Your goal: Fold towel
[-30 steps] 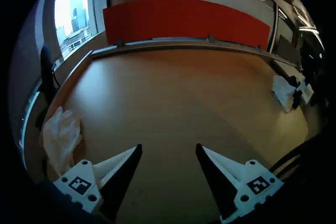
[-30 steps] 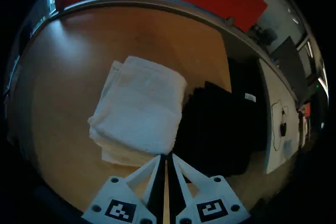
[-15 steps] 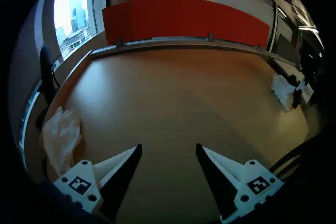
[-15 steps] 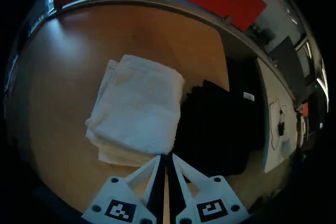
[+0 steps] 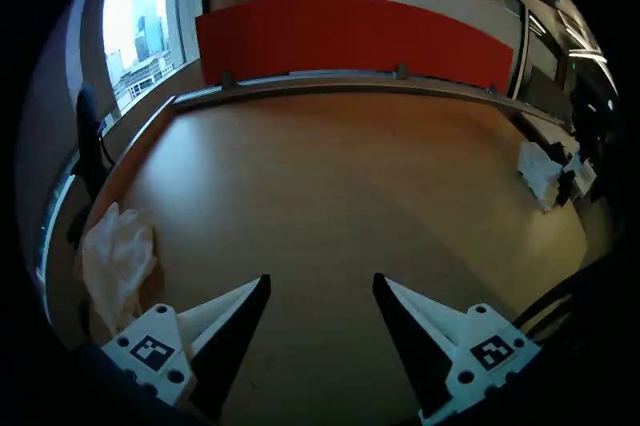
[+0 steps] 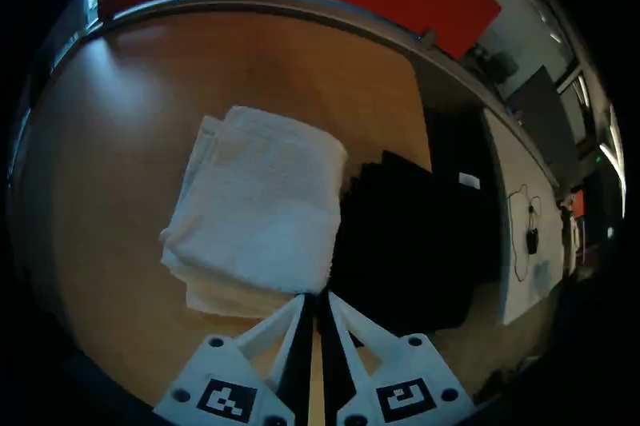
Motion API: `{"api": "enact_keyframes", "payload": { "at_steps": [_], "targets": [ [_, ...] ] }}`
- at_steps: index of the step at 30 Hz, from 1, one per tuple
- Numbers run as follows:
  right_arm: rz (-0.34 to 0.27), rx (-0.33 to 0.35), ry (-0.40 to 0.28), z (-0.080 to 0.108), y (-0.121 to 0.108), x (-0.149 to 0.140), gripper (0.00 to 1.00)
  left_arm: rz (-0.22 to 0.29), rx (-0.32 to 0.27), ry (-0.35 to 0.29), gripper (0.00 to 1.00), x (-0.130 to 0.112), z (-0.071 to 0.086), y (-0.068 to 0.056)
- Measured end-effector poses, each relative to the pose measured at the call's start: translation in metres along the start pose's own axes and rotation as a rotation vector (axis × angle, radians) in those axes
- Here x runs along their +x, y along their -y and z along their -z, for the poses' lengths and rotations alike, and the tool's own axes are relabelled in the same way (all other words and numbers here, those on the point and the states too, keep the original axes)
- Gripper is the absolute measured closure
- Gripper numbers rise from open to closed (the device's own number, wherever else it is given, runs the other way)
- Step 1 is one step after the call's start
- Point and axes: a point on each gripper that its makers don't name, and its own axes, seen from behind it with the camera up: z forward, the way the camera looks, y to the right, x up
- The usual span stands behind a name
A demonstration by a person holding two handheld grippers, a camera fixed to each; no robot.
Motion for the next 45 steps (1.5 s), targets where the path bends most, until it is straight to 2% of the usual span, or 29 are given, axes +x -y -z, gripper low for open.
{"api": "enact_keyframes", "payload": {
  "at_steps": [2,6,10,12,14,16,18,29,30,32,34,45],
  "targets": [
    [-0.001,-0.004,0.004,0.0,-0.001,-0.001,0.92,0.0,0.0,0.0,0.05,0.0,0.0,0.0],
    [-0.002,-0.018,0.01,0.0,-0.003,-0.003,0.78,-0.002,0.0,0.0,0.05,-0.001,0.0,0.001],
    [0.0,-0.036,0.01,0.001,-0.005,-0.004,0.58,-0.003,-0.001,-0.002,0.06,-0.001,0.001,0.001],
    [0.002,-0.046,0.01,0.002,-0.007,-0.004,0.42,-0.002,-0.002,-0.004,0.05,0.0,0.001,0.001],
    [0.006,-0.062,0.011,0.003,-0.01,-0.005,0.37,-0.001,-0.003,-0.006,0.05,0.0,0.002,0.001],
    [0.009,-0.075,0.012,0.004,-0.013,-0.005,0.36,0.0,-0.003,-0.007,0.05,0.0,0.002,0.002],
    [0.01,-0.088,0.013,0.005,-0.015,-0.006,0.31,0.0,-0.002,-0.008,0.06,0.0,0.002,0.002],
    [0.002,-0.134,0.012,0.015,-0.026,-0.01,0.29,0.002,-0.007,-0.019,0.05,0.002,0.004,0.003],
    [0.001,-0.133,0.01,0.015,-0.025,-0.01,0.28,0.002,-0.007,-0.02,0.05,0.002,0.004,0.003],
    [-0.003,-0.126,0.002,0.017,-0.023,-0.009,0.14,0.002,-0.009,-0.022,0.05,0.002,0.005,0.002],
    [-0.007,-0.121,-0.006,0.018,-0.021,-0.008,0.08,0.002,-0.01,-0.024,0.05,0.003,0.005,0.003],
    [-0.016,-0.098,-0.043,0.026,-0.009,0.001,0.09,0.001,-0.014,-0.038,0.05,0.006,0.008,0.003]
  ]
}}
